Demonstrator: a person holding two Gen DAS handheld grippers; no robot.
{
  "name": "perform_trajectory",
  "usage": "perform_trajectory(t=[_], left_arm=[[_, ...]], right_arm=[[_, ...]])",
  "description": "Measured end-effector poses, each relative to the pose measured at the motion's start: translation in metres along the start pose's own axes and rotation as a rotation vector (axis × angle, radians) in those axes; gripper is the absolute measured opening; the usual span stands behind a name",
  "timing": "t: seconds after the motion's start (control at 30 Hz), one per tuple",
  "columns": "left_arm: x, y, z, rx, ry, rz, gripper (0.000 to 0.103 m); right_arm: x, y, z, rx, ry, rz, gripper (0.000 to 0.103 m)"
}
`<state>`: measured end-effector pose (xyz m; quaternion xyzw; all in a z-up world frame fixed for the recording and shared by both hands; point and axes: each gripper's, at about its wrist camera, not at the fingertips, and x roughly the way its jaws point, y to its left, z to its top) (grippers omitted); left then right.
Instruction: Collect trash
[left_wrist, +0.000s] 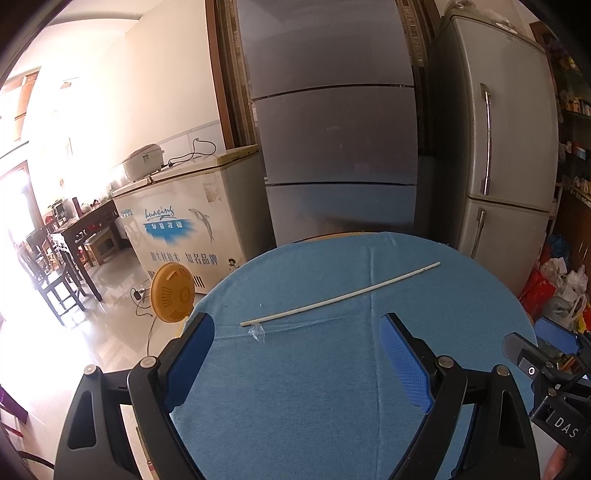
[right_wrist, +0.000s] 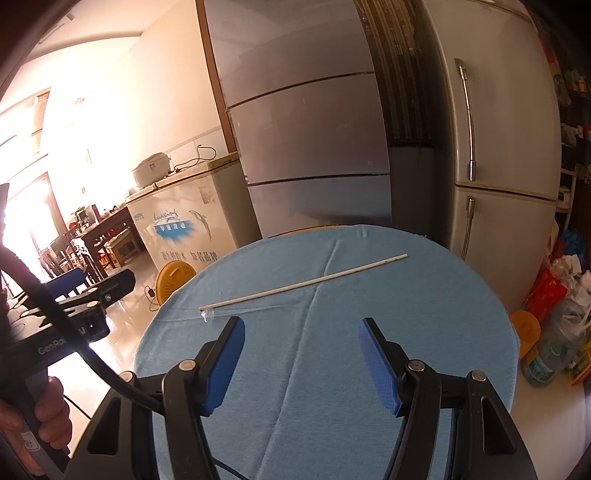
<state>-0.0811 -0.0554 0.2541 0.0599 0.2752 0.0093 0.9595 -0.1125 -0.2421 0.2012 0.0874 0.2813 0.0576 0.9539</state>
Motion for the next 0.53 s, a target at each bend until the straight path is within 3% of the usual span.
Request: perform_trajectory(t=[0.53], left_arm=[[0.017,-0.003,-0.003,0.000,0.041,-0.033,0.091]], right_arm=[[0.015,-0.010,0.003,0.018,0.021,-0.002,0.068]])
